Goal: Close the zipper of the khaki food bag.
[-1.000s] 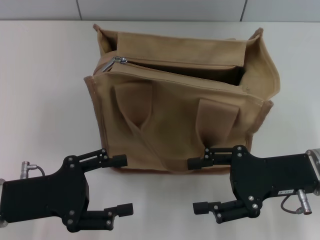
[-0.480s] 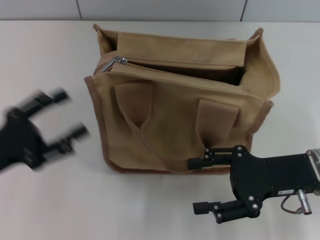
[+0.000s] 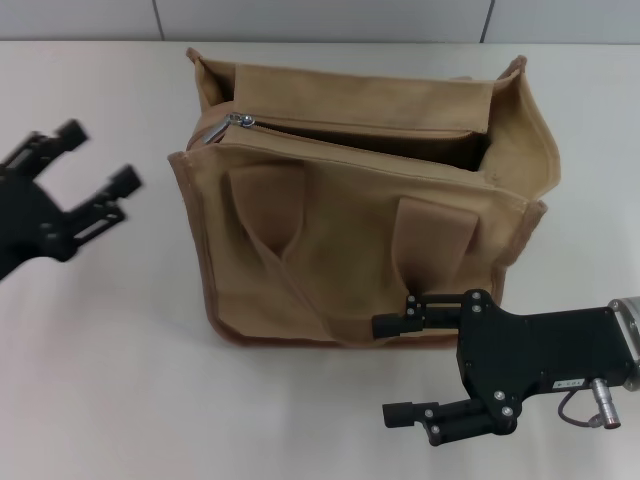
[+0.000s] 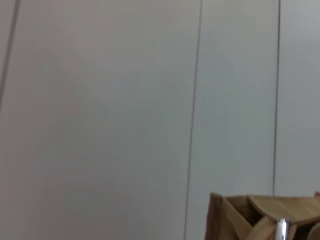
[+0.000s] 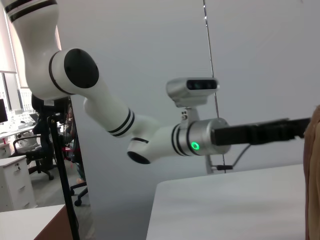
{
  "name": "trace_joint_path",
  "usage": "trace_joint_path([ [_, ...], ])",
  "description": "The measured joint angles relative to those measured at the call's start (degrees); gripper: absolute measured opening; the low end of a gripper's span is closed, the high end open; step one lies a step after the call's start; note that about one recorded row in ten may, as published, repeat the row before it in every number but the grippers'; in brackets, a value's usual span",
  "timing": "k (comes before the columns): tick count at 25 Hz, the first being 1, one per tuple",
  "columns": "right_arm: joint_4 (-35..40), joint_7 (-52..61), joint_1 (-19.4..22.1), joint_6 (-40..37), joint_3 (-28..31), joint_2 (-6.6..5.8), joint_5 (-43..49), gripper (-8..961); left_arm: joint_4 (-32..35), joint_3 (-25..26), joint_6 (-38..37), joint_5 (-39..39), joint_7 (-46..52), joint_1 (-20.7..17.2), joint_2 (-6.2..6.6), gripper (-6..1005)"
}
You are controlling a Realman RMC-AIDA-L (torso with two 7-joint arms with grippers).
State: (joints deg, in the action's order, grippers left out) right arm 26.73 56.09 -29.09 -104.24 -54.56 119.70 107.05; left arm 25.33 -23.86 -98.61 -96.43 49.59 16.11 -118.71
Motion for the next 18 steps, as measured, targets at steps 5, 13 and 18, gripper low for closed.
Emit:
trace_joint_path([
  [5,0.0,0.0,0.1,0.0,0.0,0.00,0.0,765,0.0,-6.6,4.8,-0.1,0.0,2.5,-0.02,758],
  [13,-0.9,0.0,0.3,0.0,0.0,0.00,-0.6,764,-1.4,-9.3,9.2,0.8,0.0,5.7,-0.40,740],
  [18,-0.9,0.0,0.4,0.1,0.1,0.00,-0.8,764,-3.4,-9.1,9.1,6.4,-1.5,5.7,-0.36,728],
])
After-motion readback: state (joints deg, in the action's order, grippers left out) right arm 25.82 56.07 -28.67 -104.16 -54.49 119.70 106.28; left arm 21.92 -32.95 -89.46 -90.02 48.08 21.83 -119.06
